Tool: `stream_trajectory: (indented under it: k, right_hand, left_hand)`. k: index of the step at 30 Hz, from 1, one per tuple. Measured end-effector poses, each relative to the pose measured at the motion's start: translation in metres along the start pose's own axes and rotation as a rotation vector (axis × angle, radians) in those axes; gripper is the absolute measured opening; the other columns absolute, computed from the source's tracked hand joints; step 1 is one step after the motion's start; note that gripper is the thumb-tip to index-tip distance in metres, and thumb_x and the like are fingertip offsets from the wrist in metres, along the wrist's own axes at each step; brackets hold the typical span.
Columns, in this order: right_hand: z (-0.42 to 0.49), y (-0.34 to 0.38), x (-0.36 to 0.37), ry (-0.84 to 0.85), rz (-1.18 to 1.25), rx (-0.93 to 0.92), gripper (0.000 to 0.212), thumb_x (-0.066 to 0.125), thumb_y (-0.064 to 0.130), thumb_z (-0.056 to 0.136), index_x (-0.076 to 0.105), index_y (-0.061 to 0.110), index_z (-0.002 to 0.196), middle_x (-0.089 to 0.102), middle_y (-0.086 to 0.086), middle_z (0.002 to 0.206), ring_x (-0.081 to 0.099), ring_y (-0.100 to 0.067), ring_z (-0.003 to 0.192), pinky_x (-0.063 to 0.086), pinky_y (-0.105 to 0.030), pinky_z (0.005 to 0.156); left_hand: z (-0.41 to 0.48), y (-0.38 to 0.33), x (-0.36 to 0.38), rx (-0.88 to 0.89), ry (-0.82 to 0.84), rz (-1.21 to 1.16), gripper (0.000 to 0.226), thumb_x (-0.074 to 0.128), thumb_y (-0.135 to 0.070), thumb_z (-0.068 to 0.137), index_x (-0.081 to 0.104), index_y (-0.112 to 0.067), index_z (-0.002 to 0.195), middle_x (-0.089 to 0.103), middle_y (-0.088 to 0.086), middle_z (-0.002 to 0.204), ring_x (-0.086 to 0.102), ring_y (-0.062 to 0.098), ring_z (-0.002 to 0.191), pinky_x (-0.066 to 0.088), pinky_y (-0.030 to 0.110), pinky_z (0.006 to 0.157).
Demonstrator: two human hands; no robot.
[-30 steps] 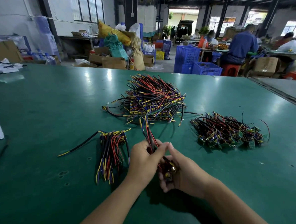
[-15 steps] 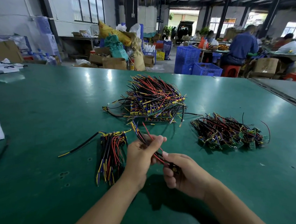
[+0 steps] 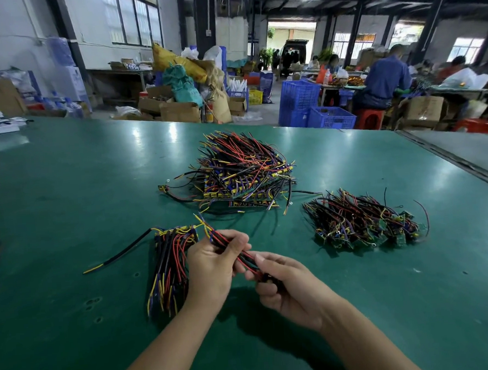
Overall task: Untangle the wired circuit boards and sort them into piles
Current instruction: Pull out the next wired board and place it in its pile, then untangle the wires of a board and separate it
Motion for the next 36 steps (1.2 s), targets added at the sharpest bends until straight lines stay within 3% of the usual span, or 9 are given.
stream_trajectory:
  k: [5,8,14,20,27,29,32,34,36]
  right_hand:
    - [-0.008,0.04,-0.029,-0.323,-0.379,-0.353,0.016,0.056,0.007,0.095,0.071,0.012,0.097,0.069,-0.01,0.076,0.045,-0.01,0.045,0.036,-0.019,0.043]
    - [-0.021,0.09,-0.053,-0.646,-0.642,-0.655,0.022,0.055,0.004,0.097,0.071,0.018,0.094,0.068,-0.008,0.074,0.048,-0.012,0.047,0.042,-0.023,0.046]
    - [-0.036,0.162,-0.099,-1.127,-1.362,-0.777,0.023,0.056,0.016,0.098,0.07,0.008,0.114,0.074,-0.014,0.09,0.067,-0.03,0.079,0.05,-0.033,0.076]
    - [-0.026,0.16,-0.153,-1.142,-1.979,-0.199,0.041,0.037,0.041,0.102,0.066,0.016,0.117,0.062,-0.011,0.122,0.05,-0.032,0.119,0.041,-0.047,0.096]
    - [-0.016,0.141,-0.157,-1.002,-1.942,0.048,0.074,0.005,0.064,0.095,0.049,0.018,0.133,0.032,-0.005,0.154,0.011,-0.024,0.147,0.002,-0.066,0.112]
    - [-0.015,0.141,-0.145,-1.043,-1.951,-0.014,0.063,0.013,0.059,0.099,0.038,0.022,0.144,0.027,-0.005,0.156,0.006,-0.025,0.148,-0.002,-0.062,0.113]
    - [-0.02,0.131,-0.094,-1.021,-1.996,-0.561,0.035,0.043,0.039,0.101,0.057,0.018,0.127,0.05,-0.007,0.136,0.034,-0.03,0.136,0.017,-0.053,0.111]
    - [-0.019,0.111,-0.058,-0.849,-1.842,-0.793,0.021,0.05,0.029,0.1,0.063,0.013,0.097,0.064,-0.009,0.103,0.057,-0.034,0.106,0.037,-0.044,0.089]
    - [-0.006,0.081,-0.038,-0.684,-1.695,-0.654,0.031,0.037,0.038,0.103,0.045,0.017,0.08,0.062,-0.009,0.074,0.058,-0.035,0.074,0.036,-0.037,0.061]
  left_hand:
    - [0.001,0.017,0.001,-0.091,0.088,0.148,0.036,0.063,-0.042,0.078,0.062,-0.021,0.108,0.069,0.012,0.083,0.057,0.01,0.049,0.046,0.022,0.049]
    - [-0.001,0.027,0.008,-0.072,0.191,0.334,0.004,0.065,-0.026,0.09,0.063,-0.028,0.094,0.068,0.004,0.081,0.054,0.009,0.046,0.044,0.019,0.049]
    - [0.0,0.038,0.011,-0.12,0.293,0.415,0.033,0.049,-0.03,0.1,0.06,-0.018,0.07,0.06,-0.006,0.059,0.047,0.011,0.044,0.038,0.019,0.046]
    - [0.0,0.036,0.011,-0.181,0.288,0.361,0.043,0.039,-0.035,0.102,0.038,-0.01,0.067,0.034,-0.002,0.055,0.032,0.015,0.05,0.031,0.027,0.049]
    - [0.001,0.027,0.009,-0.091,0.246,0.399,0.056,0.062,-0.026,0.092,0.019,-0.022,0.057,0.017,-0.012,0.051,0.016,0.009,0.049,0.017,0.022,0.047]
    - [0.001,0.028,0.007,-0.054,0.246,0.47,0.062,0.07,-0.012,0.085,0.018,-0.024,0.054,0.014,-0.012,0.048,0.013,0.006,0.047,0.019,0.017,0.045]
    - [0.003,0.031,0.008,-0.044,0.264,0.516,0.066,0.069,0.002,0.081,0.017,-0.024,0.049,0.012,-0.012,0.046,0.012,0.006,0.045,0.022,0.016,0.044]
    - [0.002,0.031,0.008,-0.036,0.271,0.567,0.064,0.064,0.007,0.078,0.016,-0.023,0.048,0.013,-0.012,0.045,0.013,0.006,0.044,0.019,0.022,0.045]
    - [0.0,0.03,0.009,-0.021,0.292,0.609,0.061,0.061,0.009,0.076,0.017,-0.021,0.047,0.013,-0.011,0.046,0.014,0.006,0.046,0.016,0.027,0.05]
Point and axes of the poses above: each hand's wrist, its own z-axis towards the middle knuckle, its own x-axis out of the palm, y = z × x, the point moved 6 cm from there along z, towards the middle knuckle
